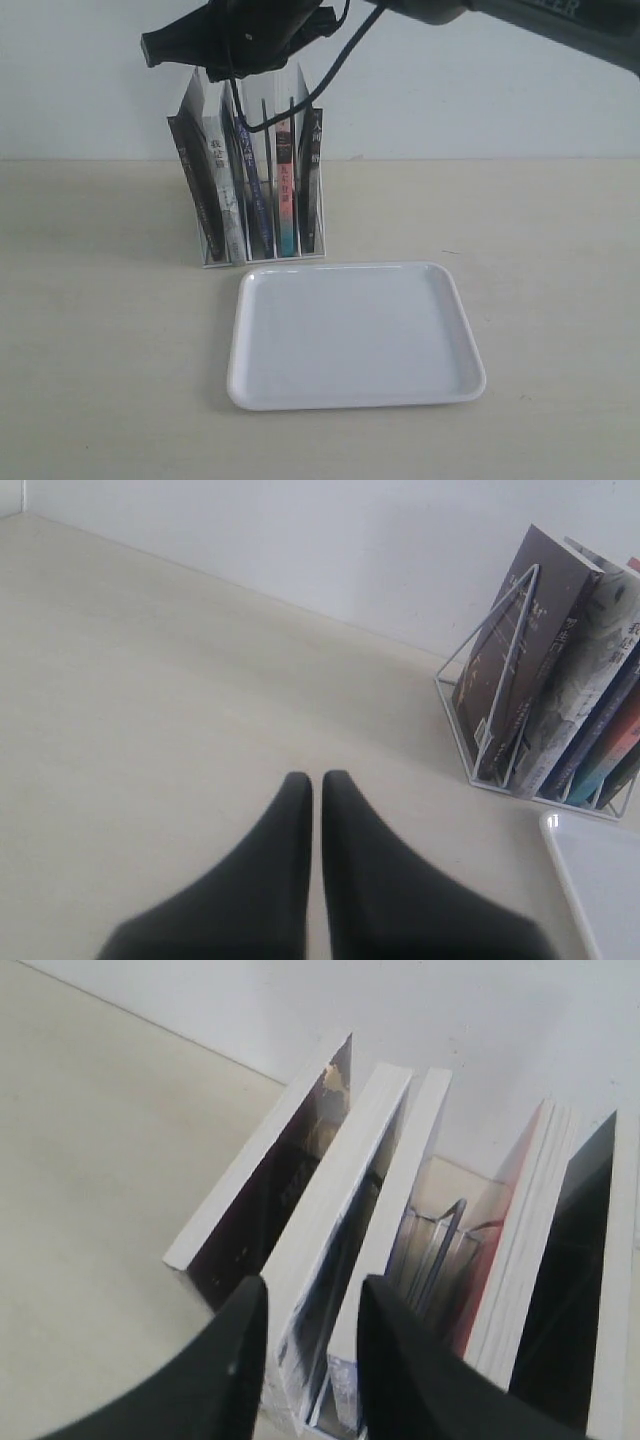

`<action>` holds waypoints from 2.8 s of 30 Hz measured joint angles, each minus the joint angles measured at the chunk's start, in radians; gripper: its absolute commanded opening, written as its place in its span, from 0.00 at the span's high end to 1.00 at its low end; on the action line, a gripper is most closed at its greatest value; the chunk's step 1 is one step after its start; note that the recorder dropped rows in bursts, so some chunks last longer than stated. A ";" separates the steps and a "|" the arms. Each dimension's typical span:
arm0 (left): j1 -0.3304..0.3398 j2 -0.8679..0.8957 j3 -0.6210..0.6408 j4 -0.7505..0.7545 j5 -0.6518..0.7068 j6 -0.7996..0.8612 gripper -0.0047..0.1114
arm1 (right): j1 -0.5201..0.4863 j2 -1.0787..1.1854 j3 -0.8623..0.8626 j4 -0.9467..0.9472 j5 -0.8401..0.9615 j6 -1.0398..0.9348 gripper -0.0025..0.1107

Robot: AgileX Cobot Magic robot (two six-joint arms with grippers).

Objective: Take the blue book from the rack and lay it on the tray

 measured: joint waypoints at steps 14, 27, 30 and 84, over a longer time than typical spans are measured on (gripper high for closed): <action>0.000 0.000 0.000 0.000 0.000 0.000 0.92 | -0.019 0.072 -0.004 -0.004 -0.012 0.002 0.61; 0.000 0.000 0.000 0.000 0.000 0.000 0.92 | -0.027 0.110 -0.004 0.000 -0.017 0.009 0.61; 0.000 0.000 0.000 0.000 0.000 0.000 0.92 | -0.029 0.121 -0.005 0.000 -0.028 0.013 0.61; 0.000 0.000 0.000 0.000 0.000 0.000 0.92 | -0.031 -0.060 -0.131 -0.092 0.105 0.065 0.98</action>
